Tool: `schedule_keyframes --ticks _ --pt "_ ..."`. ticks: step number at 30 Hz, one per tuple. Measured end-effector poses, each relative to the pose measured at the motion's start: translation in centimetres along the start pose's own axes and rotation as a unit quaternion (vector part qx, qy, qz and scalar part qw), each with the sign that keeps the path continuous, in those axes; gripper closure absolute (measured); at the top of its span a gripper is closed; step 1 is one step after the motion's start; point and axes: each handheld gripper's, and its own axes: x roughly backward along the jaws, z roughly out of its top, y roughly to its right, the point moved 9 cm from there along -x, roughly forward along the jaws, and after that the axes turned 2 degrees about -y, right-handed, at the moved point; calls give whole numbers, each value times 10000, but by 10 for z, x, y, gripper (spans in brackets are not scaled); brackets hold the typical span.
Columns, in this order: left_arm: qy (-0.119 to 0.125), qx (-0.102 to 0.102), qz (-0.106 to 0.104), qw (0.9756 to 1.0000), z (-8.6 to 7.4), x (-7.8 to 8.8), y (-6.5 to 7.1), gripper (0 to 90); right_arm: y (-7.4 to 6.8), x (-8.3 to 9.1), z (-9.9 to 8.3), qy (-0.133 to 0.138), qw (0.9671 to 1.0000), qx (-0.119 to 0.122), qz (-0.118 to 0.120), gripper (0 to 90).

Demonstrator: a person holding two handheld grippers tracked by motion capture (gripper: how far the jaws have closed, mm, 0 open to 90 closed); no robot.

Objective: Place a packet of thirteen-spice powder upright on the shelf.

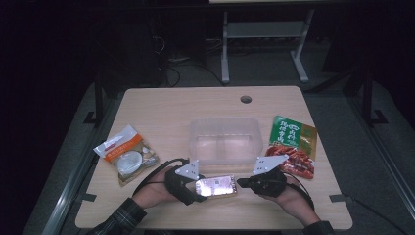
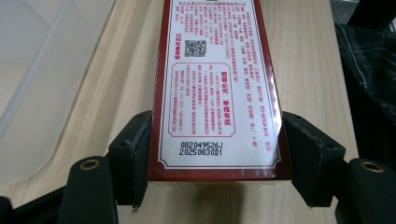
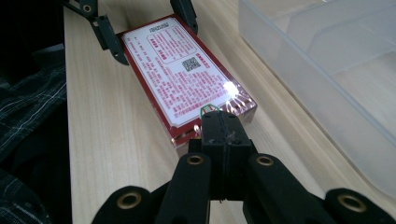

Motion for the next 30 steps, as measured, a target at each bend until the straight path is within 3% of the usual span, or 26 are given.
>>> schedule_keyframes --ticks 4,10,30 --pt "37 -31 -10 10000 2 1 1 316 -1 -10 1 -128 9999 67 77 898" --pt "98 -37 -62 9999 3 4 1 316 -2 -11 0 -127 9998 42 114 898" --pt "398 -315 9 9987 15 8 1 313 -3 -25 -18 -490 9983 -7 305 899"
